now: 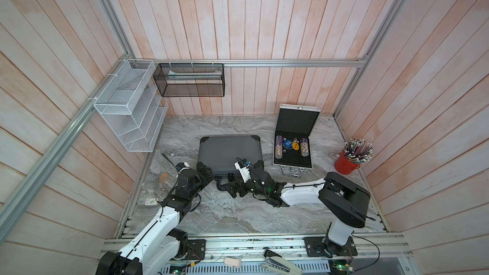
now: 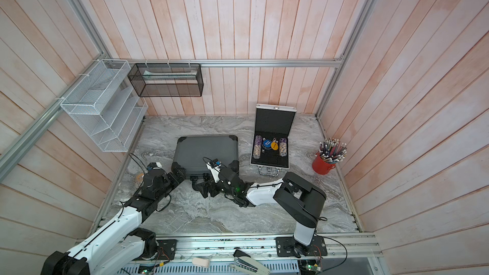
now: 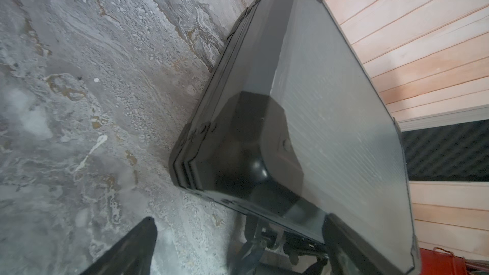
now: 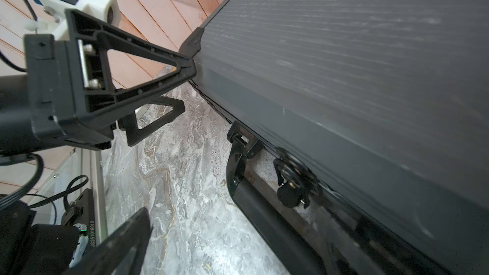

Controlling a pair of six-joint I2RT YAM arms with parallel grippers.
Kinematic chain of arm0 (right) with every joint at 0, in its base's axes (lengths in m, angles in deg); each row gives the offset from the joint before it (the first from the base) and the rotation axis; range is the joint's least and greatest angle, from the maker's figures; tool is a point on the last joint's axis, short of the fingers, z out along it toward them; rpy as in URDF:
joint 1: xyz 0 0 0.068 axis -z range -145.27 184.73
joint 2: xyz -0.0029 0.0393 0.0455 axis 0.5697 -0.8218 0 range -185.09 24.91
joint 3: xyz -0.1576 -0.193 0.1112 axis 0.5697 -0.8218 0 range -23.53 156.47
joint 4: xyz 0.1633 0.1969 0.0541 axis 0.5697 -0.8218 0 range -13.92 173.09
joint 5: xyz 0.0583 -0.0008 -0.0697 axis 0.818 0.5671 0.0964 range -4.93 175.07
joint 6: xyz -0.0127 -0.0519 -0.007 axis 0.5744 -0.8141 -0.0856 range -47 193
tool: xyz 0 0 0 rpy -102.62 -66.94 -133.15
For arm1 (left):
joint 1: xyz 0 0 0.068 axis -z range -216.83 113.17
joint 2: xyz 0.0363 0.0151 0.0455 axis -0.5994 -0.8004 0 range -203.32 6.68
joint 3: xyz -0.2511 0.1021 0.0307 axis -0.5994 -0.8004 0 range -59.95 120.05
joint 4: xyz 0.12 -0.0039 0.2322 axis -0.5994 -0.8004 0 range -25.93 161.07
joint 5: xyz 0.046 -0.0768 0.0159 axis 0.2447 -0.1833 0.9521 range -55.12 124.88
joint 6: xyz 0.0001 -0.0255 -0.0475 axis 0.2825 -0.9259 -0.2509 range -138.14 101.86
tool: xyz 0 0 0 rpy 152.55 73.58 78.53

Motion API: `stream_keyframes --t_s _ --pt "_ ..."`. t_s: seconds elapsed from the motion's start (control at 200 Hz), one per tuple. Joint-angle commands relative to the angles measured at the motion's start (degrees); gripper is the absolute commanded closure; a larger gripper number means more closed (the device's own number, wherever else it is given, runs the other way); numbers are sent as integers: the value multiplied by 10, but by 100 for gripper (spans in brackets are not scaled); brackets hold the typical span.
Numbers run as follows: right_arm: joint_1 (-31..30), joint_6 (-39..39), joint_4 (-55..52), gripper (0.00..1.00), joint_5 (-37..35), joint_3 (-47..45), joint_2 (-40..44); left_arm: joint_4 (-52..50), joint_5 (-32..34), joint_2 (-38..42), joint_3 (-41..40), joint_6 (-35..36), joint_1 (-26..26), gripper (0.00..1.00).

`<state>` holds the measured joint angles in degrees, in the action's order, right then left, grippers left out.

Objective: Open the poker set cases
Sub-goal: Open the fastener on the poker set case.

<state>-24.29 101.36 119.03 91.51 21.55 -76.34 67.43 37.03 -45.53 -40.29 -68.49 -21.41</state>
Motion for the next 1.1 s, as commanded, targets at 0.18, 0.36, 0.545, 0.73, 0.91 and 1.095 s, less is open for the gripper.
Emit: stream_keyframes --t_s 0.18,0.36,0.545,0.73,0.91,1.095 --pt "-5 -18 -18 1 -30 18 -15 16 -18 -27 13 36 -18 0" --pt "-5 -19 -16 2 -27 23 -17 31 -25 -45 -1 32 -30 0" --pt "-6 -19 -16 2 -22 29 -27 49 -46 -57 -20 29 -47 1" --pt "-7 -20 -15 2 -20 30 -26 69 -81 -72 -34 26 -70 4" --pt "-10 -18 -10 2 -25 23 -13 69 -94 -50 -34 26 -81 10" --pt "-10 -17 -9 2 -27 18 -3 60 -96 -35 -37 29 -87 11"
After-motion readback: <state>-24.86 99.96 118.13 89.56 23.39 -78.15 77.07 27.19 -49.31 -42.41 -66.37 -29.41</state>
